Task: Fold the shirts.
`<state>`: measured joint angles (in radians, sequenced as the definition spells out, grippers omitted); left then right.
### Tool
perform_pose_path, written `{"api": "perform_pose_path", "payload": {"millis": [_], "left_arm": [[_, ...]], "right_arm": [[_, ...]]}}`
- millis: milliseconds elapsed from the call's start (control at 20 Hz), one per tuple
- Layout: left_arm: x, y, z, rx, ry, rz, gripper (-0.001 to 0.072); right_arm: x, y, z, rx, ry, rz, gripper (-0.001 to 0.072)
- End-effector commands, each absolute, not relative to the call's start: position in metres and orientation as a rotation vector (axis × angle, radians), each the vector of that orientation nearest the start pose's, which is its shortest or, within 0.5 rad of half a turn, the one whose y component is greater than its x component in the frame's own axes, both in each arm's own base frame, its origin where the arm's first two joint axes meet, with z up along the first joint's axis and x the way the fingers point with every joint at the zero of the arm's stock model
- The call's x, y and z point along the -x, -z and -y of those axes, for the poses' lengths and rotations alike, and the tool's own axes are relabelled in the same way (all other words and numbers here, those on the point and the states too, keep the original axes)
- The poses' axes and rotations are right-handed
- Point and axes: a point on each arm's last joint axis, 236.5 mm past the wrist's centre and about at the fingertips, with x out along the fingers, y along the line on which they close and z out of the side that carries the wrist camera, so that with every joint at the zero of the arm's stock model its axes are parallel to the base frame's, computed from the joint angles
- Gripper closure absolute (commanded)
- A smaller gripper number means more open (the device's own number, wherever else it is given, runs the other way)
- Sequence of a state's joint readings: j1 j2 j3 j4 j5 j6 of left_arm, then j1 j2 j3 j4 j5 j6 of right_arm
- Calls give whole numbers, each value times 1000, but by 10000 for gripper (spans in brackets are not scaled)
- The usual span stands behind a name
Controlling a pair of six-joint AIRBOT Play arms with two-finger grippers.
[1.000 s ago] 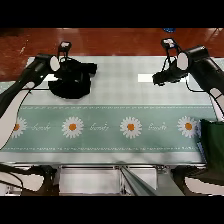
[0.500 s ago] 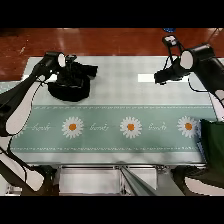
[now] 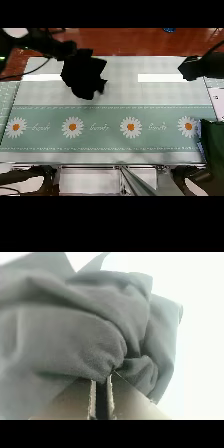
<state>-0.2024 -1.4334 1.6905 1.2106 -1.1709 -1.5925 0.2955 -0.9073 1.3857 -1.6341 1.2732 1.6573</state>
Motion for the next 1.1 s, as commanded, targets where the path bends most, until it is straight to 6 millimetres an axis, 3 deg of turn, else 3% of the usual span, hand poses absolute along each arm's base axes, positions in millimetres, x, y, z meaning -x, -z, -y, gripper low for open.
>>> {"api": "perform_pose_path", "payload": {"millis": [0, 100, 250, 450, 550, 650, 750, 900, 1050], "left_arm": [[-429, -290, 202, 316, 608, -615, 684], [-400, -346, 212, 383, 698, -485, 684], [-361, -394, 217, 385, 767, -380, 684], [-298, -413, 257, 331, 923, -339, 684], [-277, -404, 278, 355, 980, -342, 684], [-269, -377, 292, 413, 987, -364, 684], [-267, -328, 299, 511, 945, -440, 684], [-253, -239, 304, 548, 893, -598, 684], [-243, -132, 293, 529, 793, -811, 684]], "right_arm": [[-284, -257, -90, 32, -258, -743, 303], [-272, -271, -87, -1, -253, -698, 304], [-260, -285, -82, -35, -249, -653, 304], [-251, -293, -80, -43, -250, -626, 304], [-251, -293, -80, -46, -250, -626, 304], [-252, -293, -79, -44, -246, -623, 304], [-252, -293, -78, -43, -243, -624, 304], [-252, -287, -78, -40, -242, -639, 304], [-256, -249, -82, -39, -235, -730, 304]]}}
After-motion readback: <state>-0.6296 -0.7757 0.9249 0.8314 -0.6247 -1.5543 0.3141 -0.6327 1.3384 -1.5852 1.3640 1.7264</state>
